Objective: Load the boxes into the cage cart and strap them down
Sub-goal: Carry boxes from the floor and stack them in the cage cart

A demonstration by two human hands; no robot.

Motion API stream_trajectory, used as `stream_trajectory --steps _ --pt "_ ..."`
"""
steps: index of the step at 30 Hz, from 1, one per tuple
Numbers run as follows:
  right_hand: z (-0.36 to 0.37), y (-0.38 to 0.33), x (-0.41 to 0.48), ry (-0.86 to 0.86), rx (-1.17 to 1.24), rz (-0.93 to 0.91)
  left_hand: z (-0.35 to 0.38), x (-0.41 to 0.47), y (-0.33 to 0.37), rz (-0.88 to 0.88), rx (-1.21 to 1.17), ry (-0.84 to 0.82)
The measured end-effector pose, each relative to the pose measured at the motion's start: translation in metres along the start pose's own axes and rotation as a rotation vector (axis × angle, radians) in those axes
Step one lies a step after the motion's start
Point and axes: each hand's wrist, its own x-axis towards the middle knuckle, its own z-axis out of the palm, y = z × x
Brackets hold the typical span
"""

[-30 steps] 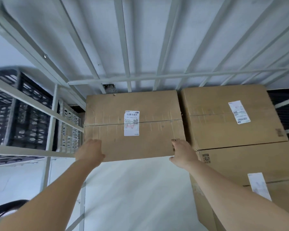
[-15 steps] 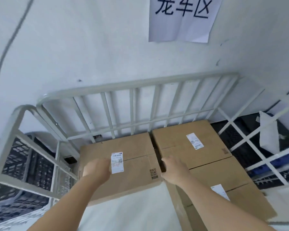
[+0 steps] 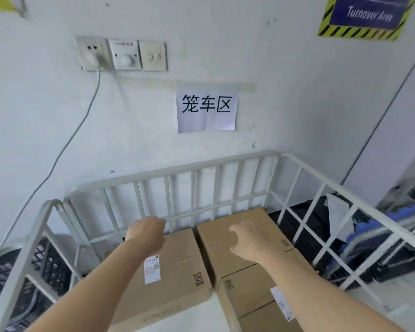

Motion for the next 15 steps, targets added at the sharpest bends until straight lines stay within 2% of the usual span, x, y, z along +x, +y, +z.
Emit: stream_trajectory --steps 10,15 --pt "-0.097 0.017 -0.092 0.145 -0.056 0.07 -0.107 -0.042 0.047 0.185 0.091 0.156" --pt "-0.128 0.022 -0.138 0.208 -0.067 0.167 -0.143 -0.057 0.066 0.286 0.092 0.215"
